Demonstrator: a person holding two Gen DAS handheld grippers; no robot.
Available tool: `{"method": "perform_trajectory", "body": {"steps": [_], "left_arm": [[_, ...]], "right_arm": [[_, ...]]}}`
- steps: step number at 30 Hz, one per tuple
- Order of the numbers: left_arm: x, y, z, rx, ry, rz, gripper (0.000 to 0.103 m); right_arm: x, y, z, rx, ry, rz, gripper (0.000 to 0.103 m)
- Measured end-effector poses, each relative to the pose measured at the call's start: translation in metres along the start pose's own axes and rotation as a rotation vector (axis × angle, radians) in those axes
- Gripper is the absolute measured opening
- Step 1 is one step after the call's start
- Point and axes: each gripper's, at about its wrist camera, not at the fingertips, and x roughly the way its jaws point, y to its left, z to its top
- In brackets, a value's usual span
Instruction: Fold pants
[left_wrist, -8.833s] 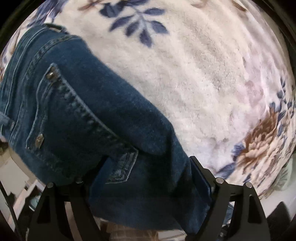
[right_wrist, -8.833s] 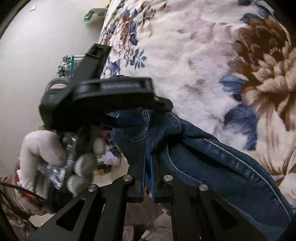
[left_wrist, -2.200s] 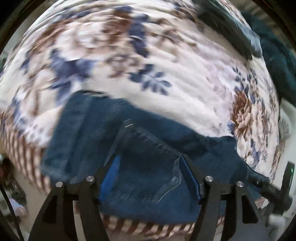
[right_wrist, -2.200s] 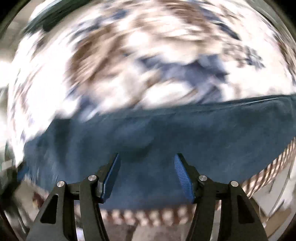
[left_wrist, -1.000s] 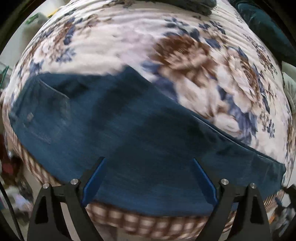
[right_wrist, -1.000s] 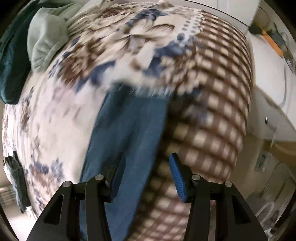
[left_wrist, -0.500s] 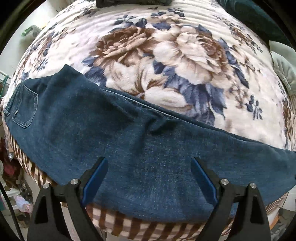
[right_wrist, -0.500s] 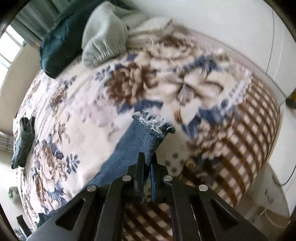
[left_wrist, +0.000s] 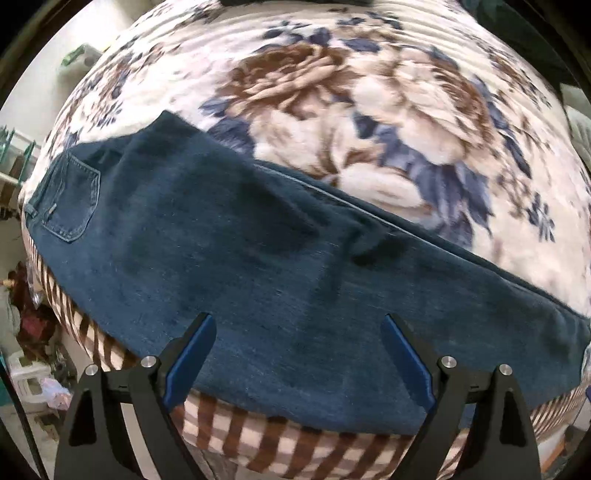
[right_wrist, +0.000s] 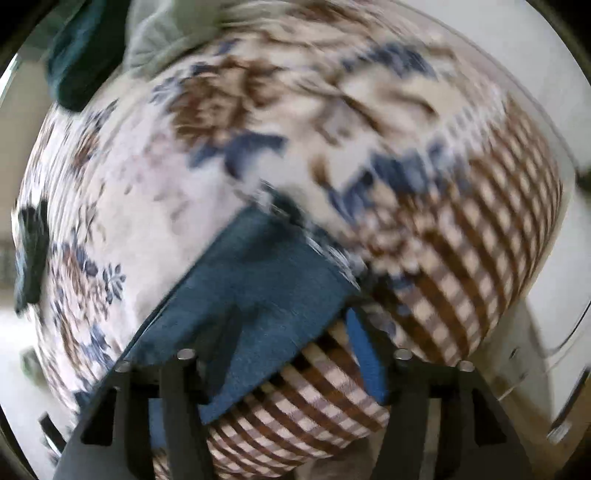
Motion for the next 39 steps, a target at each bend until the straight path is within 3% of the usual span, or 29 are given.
{"method": "perform_trajectory", "body": {"steps": [3,8,9,10,11,13,18,23,28,30,31,33,34,35,36,37,39], "left_arm": [[0.005,0.001,0.009,-0.010,0.007,-0.014,0.091],[0.002,-0.014,0.028,0.049,-0.028,-0.039,0.091],[0.001,-0.017,0.030,0.056,-0.032,-0.045,0.091],[0.001,-0.020,0.031,0.062,-0.035,-0.052,0.091],[0.001,-0.023,0.032,0.067,-0.035,-0.058,0.091],[-0.001,-0.027,0.030,0.072,-0.034,-0.066,0.091],[-0.008,-0.043,0.014,0.084,-0.031,-0.065,0.091],[0.002,-0.036,0.003,0.065,-0.016,-0.052,0.091],[0.010,-0.028,0.001,0.048,-0.010,-0.034,0.091],[0.011,-0.026,0.001,0.038,-0.001,-0.035,0.091],[0.012,-0.025,0.000,0.035,0.000,-0.038,0.091],[0.009,-0.022,-0.001,0.038,-0.004,-0.042,0.091],[0.008,-0.024,-0.004,0.042,-0.007,-0.045,0.091],[0.008,-0.022,-0.004,0.045,-0.005,-0.054,0.091],[0.006,-0.022,-0.007,0.050,-0.001,-0.066,0.091],[0.007,-0.025,-0.009,0.058,0.010,-0.074,0.091],[0.010,-0.032,-0.011,0.065,0.031,-0.089,0.091]], "right_arm": [[0.004,0.023,0.024,-0.094,-0.011,-0.076,0.063],[0.053,0.045,0.053,-0.216,0.066,-0.176,0.062],[0.063,0.050,0.055,-0.241,0.077,-0.199,0.056],[0.066,0.053,0.055,-0.259,0.072,-0.195,0.027],[0.068,0.060,0.054,-0.297,0.048,-0.228,0.014],[0.062,0.071,0.049,-0.347,-0.013,-0.272,0.006],[0.006,0.075,0.035,-0.259,-0.236,-0.233,0.005],[-0.015,0.070,0.032,-0.199,-0.311,-0.219,0.002],[0.007,0.030,0.053,-0.078,-0.240,-0.213,0.000],[0.025,0.017,0.064,-0.041,-0.126,-0.125,0.001],[0.032,0.012,0.066,-0.014,-0.072,-0.075,0.001],[0.029,0.002,0.063,0.023,-0.048,-0.003,0.003],[0.024,-0.004,0.059,0.036,-0.059,0.014,0.011],[0.018,-0.012,0.052,0.056,-0.067,0.037,0.020],[0.015,-0.019,0.046,0.076,-0.063,0.058,0.052],[0.015,-0.028,0.039,0.101,-0.056,0.083,0.074],[0.020,-0.048,0.017,0.169,-0.022,0.171,0.078]]}}
